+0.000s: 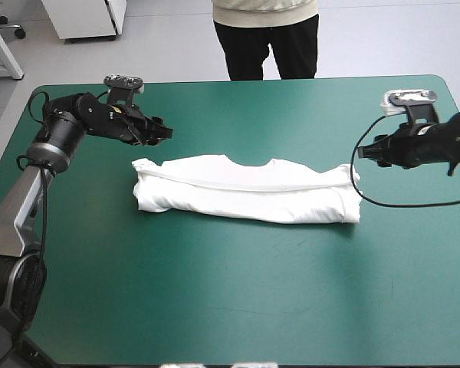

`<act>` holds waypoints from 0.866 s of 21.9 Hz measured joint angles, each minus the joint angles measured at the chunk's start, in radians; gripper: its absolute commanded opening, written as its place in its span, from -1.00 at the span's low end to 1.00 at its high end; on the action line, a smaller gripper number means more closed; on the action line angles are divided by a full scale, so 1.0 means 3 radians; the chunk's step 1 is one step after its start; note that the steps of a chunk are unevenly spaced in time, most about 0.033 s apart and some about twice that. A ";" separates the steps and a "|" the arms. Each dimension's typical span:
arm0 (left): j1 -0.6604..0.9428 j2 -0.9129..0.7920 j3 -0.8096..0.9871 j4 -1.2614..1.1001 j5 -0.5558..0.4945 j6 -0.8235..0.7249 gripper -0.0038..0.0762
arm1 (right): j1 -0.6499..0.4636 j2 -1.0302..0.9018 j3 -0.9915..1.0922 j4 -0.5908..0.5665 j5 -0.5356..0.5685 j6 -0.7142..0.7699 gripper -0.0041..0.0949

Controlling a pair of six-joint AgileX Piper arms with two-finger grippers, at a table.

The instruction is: Fold the cloth

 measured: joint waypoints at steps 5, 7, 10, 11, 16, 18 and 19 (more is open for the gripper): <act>-0.0447 -0.0018 -0.0004 -0.0648 0.0189 0.0378 -0.93 | -0.0191 -0.0727 -0.0003 -0.0089 0.0220 0.0032 -0.95; -0.0688 0.0077 -0.0004 -0.0719 0.0177 0.0409 -0.93 | -0.0230 -0.0946 -0.0003 -0.0207 0.0265 0.0116 -0.95; -0.0951 0.0335 -0.0004 -0.0735 0.0117 0.0420 -0.93 | -0.0244 -0.1091 -0.0003 -0.0379 0.0328 0.0250 -0.95; -0.1009 0.0416 -0.0004 -0.0735 0.0094 0.0420 -0.93 | -0.0244 -0.1099 -0.0003 -0.0409 0.0346 0.0279 -0.95; -0.1069 0.0860 -0.0004 -0.0741 -0.0002 0.0423 -0.93 | -0.0244 -0.1099 0.0045 -0.0453 0.0361 0.0312 -0.95; -0.1069 0.0980 -0.0004 -0.0741 -0.0037 0.0423 -0.93 | -0.0244 -0.1099 0.0081 -0.0457 0.0351 0.0326 -0.95; -0.1069 0.1046 -0.0004 -0.0741 -0.0052 0.0423 -0.93 | -0.0244 -0.1099 0.0112 -0.0457 0.0343 0.0330 -0.95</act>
